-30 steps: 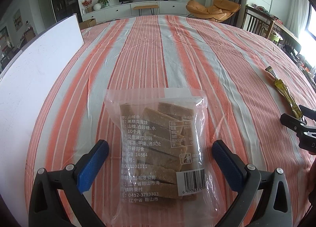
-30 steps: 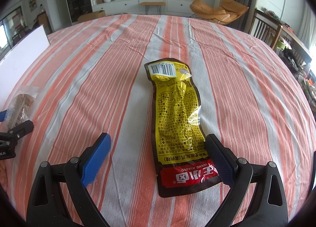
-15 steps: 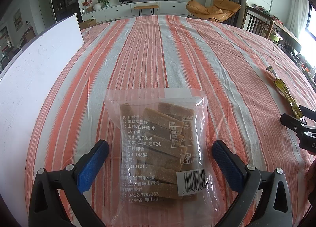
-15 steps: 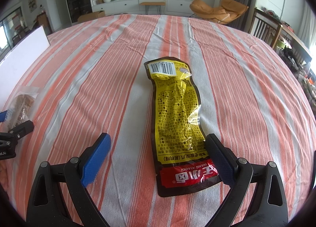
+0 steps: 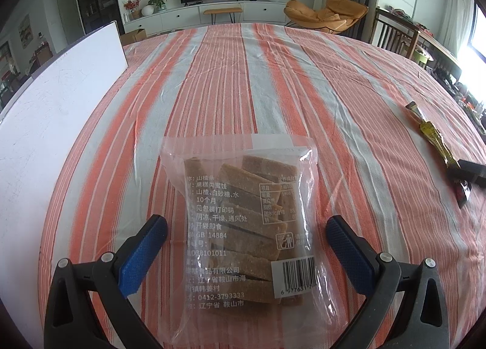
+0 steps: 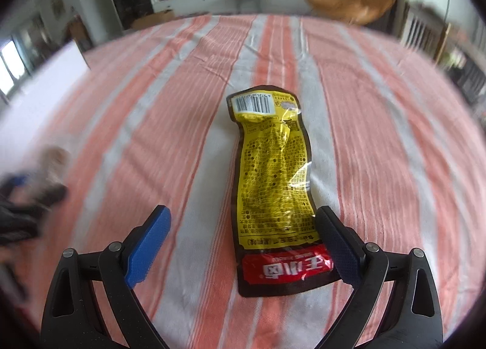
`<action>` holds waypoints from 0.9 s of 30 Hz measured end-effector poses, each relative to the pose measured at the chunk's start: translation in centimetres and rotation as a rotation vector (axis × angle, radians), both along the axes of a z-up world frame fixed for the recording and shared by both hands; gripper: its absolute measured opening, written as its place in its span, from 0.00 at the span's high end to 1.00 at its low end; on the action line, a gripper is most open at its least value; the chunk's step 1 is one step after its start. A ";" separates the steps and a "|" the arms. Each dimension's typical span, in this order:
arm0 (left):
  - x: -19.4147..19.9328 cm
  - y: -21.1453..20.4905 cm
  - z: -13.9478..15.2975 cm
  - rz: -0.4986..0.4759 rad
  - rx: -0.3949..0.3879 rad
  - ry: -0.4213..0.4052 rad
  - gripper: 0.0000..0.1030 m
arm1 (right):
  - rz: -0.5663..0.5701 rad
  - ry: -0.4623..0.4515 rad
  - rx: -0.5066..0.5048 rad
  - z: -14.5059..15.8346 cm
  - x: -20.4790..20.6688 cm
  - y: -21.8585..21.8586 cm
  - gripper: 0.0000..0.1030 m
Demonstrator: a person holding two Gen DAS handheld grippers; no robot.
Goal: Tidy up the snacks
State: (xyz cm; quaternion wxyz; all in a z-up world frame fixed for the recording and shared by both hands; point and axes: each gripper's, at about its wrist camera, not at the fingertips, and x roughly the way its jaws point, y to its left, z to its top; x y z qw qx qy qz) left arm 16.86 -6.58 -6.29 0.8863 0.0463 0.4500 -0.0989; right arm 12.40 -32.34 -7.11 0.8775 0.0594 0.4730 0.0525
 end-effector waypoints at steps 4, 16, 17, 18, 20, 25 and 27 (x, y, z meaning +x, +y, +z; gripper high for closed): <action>1.3 -0.2 0.4 -0.059 0.034 0.132 0.00 | -0.104 0.090 0.091 1.6 1.4 -3.2 0.07; 0.8 1.3 2.0 -0.082 -0.088 0.144 0.53 | 0.002 0.225 -0.078 1.8 3.5 1.2 0.71; 0.4 1.7 2.1 -0.076 -0.133 0.148 0.53 | -0.012 0.214 -0.016 2.2 3.0 0.9 0.71; 0.0 2.6 2.4 -0.063 -0.203 0.155 0.53 | -0.024 0.192 0.056 2.8 2.4 0.6 0.71; -0.6 3.9 2.9 -0.042 -0.286 0.162 0.53 | -0.034 0.148 0.195 4.1 1.3 0.1 0.71; -2.2 8.2 7.1 0.001 -0.461 0.124 0.53 | -0.019 0.096 0.509 6.6 0.9 0.6 0.71; -2.4 10.2 9.3 0.014 -0.488 0.076 0.53 | 0.019 0.072 0.572 8.4 1.8 2.7 0.71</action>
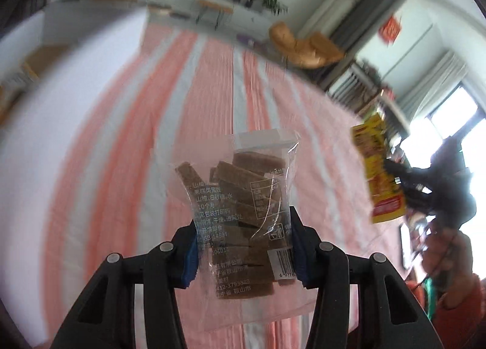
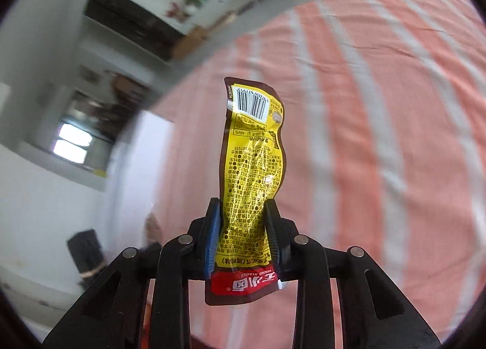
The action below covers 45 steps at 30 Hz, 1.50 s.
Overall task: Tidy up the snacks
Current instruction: 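Carry both bags over the white box and open both grippers to drop them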
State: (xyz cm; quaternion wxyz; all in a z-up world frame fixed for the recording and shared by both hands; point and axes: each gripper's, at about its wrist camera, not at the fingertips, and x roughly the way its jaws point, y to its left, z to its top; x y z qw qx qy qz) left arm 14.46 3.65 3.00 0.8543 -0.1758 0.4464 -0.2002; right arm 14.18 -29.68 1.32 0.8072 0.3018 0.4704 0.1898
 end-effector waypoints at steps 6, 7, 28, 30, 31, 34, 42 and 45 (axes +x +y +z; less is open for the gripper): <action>-0.4 10.9 6.5 0.201 0.105 -0.117 0.53 | 0.224 -0.137 0.155 7.0 3.0 14.2 0.71; -0.3 12.6 6.6 0.243 0.138 -0.116 0.52 | 0.270 -0.152 0.174 8.0 3.5 17.6 0.71; -4.4 22.3 4.4 0.660 0.513 -0.205 0.00 | 0.424 -0.391 -0.274 7.9 3.9 40.2 0.21; -4.5 22.3 4.4 0.671 0.536 -0.173 0.00 | 0.439 -0.415 -0.320 8.1 3.1 39.9 0.21; -4.7 22.4 4.4 0.682 0.551 -0.164 0.00 | 0.447 -0.424 -0.349 8.4 2.4 40.0 0.20; -5.7 22.9 4.2 0.703 0.597 -0.150 0.00 | 0.463 -0.436 -0.441 8.5 1.6 40.8 0.20; -7.0 22.8 4.8 0.735 0.696 -0.128 0.00 | 0.470 -0.470 -0.553 9.1 -0.7 43.0 0.19; -7.3 23.0 4.7 0.736 0.722 -0.131 0.00 | 0.473 -0.476 -0.563 9.3 -1.1 43.4 0.19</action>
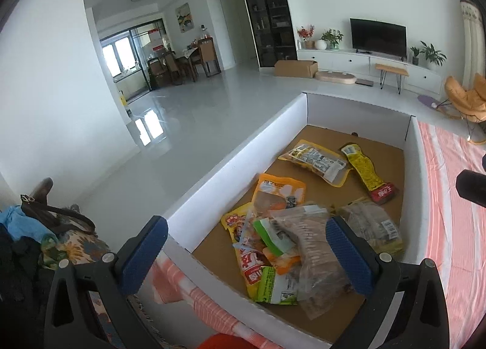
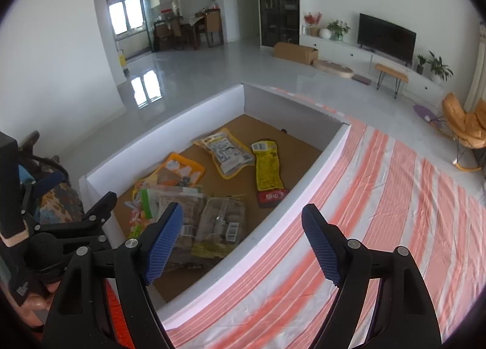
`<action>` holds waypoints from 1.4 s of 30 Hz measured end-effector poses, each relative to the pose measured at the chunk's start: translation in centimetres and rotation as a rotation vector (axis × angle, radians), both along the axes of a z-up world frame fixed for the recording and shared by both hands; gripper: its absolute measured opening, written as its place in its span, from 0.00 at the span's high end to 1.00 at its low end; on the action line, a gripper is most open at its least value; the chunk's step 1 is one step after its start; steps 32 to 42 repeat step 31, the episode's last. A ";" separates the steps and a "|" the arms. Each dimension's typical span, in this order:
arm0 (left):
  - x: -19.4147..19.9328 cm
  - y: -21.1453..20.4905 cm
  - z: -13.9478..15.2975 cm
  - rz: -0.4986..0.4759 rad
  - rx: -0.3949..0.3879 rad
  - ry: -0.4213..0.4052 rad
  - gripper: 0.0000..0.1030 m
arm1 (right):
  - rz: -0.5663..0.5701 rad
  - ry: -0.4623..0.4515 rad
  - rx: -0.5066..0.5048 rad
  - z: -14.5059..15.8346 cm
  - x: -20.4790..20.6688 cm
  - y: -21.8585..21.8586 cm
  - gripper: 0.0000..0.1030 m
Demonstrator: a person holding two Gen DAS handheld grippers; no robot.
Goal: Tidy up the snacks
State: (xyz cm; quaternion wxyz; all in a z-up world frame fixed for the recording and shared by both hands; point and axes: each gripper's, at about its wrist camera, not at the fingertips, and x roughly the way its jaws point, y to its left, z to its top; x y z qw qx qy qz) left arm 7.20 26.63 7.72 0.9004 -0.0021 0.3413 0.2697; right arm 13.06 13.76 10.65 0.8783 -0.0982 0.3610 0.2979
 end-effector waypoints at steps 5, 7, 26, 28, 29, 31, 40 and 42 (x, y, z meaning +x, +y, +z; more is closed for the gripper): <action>-0.6 0.6 0.0 -0.040 -0.065 -0.014 0.00 | 0.002 -0.008 -0.025 -0.1 -0.4 0.7 0.19; -0.7 0.7 0.0 -0.050 -0.080 -0.020 0.00 | 0.005 -0.005 -0.033 -0.3 -0.5 0.8 0.19; -0.8 1.1 0.0 -0.053 -0.081 -0.011 0.00 | 0.010 0.019 -0.045 -1.0 -0.6 1.5 0.19; -0.9 1.1 0.0 -0.053 -0.082 -0.014 0.00 | 0.010 0.023 -0.043 -1.1 -0.5 1.6 0.19; -1.0 1.2 0.0 -0.048 -0.083 -0.019 0.00 | 0.011 0.024 -0.041 -1.1 -0.5 1.6 0.19; -1.2 1.4 0.1 -0.032 -0.088 -0.024 0.00 | 0.012 0.024 -0.040 -1.1 -0.6 1.7 0.19; -1.2 1.4 0.1 -0.032 -0.088 -0.024 0.00 | 0.012 0.024 -0.040 -1.1 -0.6 1.7 0.19; -1.2 1.4 0.1 -0.032 -0.088 -0.024 0.00 | 0.012 0.024 -0.040 -1.1 -0.6 1.7 0.19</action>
